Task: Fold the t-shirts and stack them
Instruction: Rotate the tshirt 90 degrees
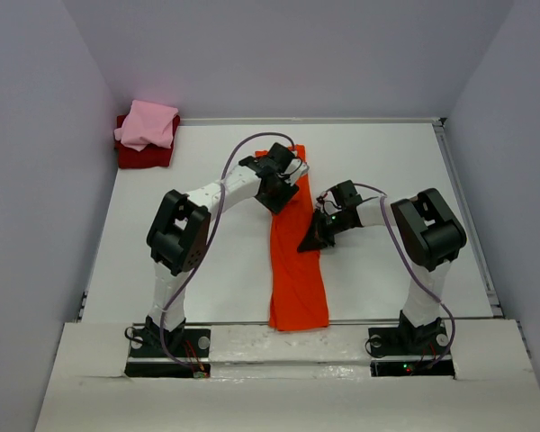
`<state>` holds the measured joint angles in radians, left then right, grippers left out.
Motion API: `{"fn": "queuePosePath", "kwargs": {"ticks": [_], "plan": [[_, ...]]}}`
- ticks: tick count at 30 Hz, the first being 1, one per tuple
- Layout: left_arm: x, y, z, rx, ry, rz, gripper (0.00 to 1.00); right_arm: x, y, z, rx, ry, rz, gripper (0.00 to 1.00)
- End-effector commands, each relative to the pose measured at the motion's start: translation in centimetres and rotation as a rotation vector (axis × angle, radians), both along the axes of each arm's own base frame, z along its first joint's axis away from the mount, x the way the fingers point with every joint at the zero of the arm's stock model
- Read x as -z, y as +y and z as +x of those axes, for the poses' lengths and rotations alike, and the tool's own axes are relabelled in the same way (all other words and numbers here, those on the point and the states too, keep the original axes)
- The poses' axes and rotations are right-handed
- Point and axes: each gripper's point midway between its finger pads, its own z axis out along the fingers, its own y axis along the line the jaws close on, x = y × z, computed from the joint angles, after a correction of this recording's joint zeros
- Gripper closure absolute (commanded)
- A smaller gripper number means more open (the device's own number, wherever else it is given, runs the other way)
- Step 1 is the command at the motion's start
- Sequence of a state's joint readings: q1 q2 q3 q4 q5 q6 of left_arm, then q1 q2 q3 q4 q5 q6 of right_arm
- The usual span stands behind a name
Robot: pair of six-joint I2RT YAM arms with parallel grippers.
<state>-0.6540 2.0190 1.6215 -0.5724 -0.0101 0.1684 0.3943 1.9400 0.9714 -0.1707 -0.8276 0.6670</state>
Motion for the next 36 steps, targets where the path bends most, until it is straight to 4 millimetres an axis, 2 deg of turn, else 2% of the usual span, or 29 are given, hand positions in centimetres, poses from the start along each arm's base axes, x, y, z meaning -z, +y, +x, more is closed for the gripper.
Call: {"fn": "queuePosePath", "kwargs": {"ticks": [1, 12, 19, 25, 36], "plan": [[-2.6, -0.5, -0.8, 0.144, -0.028, -0.056, 0.39, 1.9, -0.2, -0.9, -0.028, 0.003, -0.047, 1.0], [-4.5, -2.6, 1.2, 0.191, -0.092, -0.124, 0.43, 1.9, -0.4, -1.0, -0.033, 0.007, -0.056, 1.0], [-4.2, -3.3, 2.1, 0.205, -0.099, -0.136, 0.44, 1.9, -0.4, -1.0, -0.03, 0.008, -0.058, 1.0], [-3.3, -3.5, 2.5, 0.204, -0.07, -0.141, 0.48, 2.0, -0.5, -1.2, -0.03, 0.013, -0.061, 1.0], [-2.4, -2.8, 3.0, 0.188, -0.063, -0.128, 0.45, 2.2, -0.5, -1.2, -0.029, 0.015, -0.067, 1.0]]}}
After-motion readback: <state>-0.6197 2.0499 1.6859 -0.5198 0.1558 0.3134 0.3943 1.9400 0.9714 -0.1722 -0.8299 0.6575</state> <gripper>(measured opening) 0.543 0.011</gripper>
